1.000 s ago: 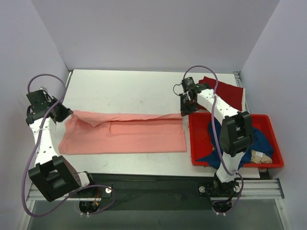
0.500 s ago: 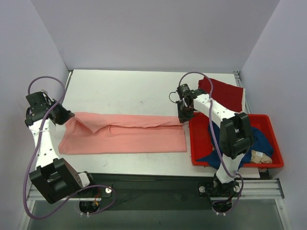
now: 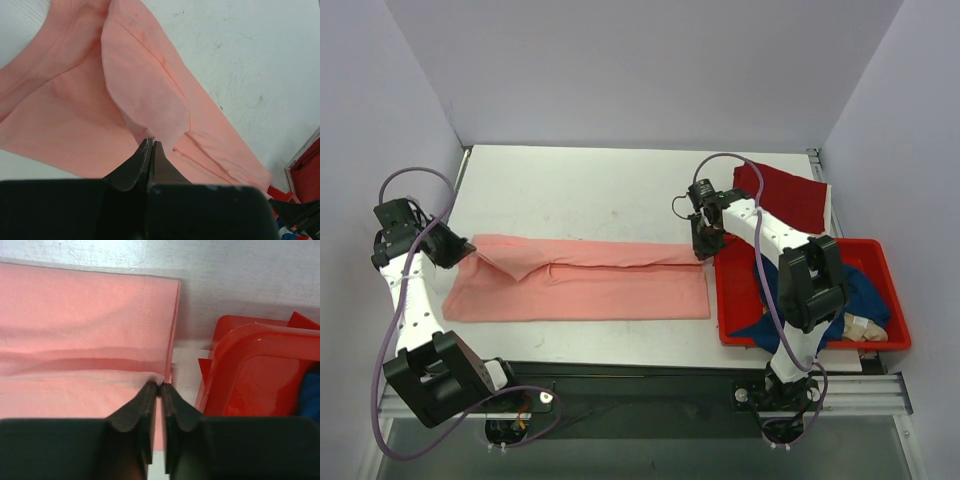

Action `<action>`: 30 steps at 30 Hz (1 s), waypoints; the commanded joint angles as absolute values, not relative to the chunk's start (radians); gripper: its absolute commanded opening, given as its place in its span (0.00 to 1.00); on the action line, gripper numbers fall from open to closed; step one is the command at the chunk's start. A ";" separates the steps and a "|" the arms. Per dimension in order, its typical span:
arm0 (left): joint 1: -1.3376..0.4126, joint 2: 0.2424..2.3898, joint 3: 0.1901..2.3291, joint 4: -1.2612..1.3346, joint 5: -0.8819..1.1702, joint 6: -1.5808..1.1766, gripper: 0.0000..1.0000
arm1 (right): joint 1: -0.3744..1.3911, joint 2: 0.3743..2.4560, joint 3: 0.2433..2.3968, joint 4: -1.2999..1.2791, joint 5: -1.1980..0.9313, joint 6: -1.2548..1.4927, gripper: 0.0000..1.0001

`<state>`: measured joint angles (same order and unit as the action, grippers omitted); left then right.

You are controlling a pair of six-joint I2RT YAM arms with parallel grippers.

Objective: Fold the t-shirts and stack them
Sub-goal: Fold the other side of the tshirt into a rectangle

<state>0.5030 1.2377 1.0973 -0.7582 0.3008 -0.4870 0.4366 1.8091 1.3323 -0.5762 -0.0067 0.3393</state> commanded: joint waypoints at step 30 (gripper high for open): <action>0.532 1.416 0.977 -0.536 0.373 -0.402 0.00 | 0.514 2.153 1.560 -0.601 -0.167 0.330 0.46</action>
